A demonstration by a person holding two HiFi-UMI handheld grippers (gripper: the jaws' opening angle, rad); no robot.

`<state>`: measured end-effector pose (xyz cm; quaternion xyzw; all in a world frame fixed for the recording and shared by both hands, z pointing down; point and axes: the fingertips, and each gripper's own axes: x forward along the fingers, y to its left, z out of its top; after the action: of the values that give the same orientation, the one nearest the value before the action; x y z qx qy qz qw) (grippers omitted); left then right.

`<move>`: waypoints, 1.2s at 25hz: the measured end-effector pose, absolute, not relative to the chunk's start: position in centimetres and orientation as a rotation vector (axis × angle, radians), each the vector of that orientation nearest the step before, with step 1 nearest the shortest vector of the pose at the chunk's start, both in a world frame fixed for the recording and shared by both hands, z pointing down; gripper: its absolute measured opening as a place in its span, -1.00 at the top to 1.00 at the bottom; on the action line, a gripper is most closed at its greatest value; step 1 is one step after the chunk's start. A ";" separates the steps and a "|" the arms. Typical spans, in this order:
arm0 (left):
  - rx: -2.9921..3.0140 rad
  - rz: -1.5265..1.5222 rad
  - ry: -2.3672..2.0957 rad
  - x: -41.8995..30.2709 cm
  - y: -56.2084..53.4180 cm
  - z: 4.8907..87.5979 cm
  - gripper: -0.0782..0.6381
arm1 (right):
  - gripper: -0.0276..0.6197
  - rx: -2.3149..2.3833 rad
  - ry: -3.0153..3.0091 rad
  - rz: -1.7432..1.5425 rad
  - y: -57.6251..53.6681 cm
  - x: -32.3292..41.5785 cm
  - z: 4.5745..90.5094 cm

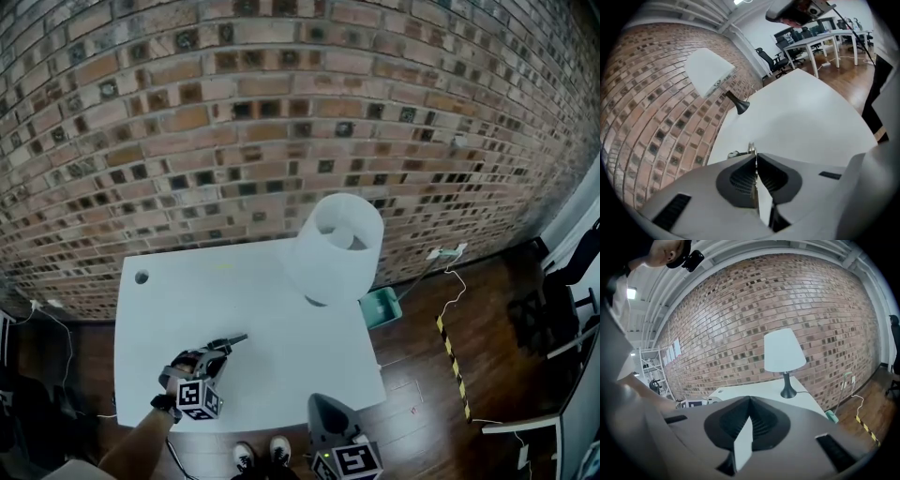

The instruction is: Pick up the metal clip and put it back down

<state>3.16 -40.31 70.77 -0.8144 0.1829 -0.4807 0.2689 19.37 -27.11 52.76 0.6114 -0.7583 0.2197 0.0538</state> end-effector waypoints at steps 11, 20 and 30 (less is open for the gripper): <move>-2.133 -1.329 0.448 3.5 -39.7 73.3 0.72 | 0.98 1.850 -2.290 0.700 -27.7 19.6 53.7; -2.109 -1.407 0.365 3.7 -38.4 75.9 0.60 | 0.98 1.847 -2.279 0.735 -27.5 19.4 54.6; -2.205 -1.410 0.325 2.6 -35.5 76.8 0.40 | 0.98 1.833 -2.288 0.740 -27.1 18.0 54.5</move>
<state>2.62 -35.46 76.80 -0.8096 0.1192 -0.5178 0.2493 18.03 -27.13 54.48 0.6051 -0.7554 0.2442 0.0593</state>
